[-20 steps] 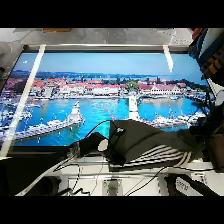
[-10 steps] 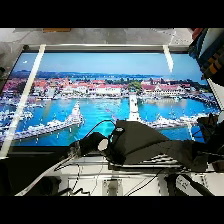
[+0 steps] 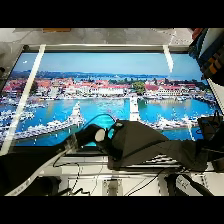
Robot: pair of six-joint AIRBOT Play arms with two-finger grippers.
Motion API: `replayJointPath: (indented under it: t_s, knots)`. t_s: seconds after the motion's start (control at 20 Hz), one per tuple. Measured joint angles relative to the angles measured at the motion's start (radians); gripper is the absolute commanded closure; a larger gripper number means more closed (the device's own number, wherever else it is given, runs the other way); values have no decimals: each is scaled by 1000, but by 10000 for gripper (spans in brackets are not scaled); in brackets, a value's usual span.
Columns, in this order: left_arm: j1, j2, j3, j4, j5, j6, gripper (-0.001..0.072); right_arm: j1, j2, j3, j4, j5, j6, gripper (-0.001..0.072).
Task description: Fold the clothes and pants, and hang the long-sleeved shirts on hangers.
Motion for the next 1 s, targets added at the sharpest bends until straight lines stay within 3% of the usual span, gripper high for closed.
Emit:
replayJointPath:
  t_s: [0.4,0.9,0.95,1.0]
  knots:
    - [293,-34,87,-11,-35,87,5,0,0,58,4,-2,4,18]
    - [365,-259,95,-476,-44,434,7,0,0,62,38,-14,4,18]
    - [359,-272,97,-501,-46,457,18,0,0,62,51,-14,4,18]
    - [351,-280,99,-516,-48,476,135,0,0,62,62,-14,4,18]
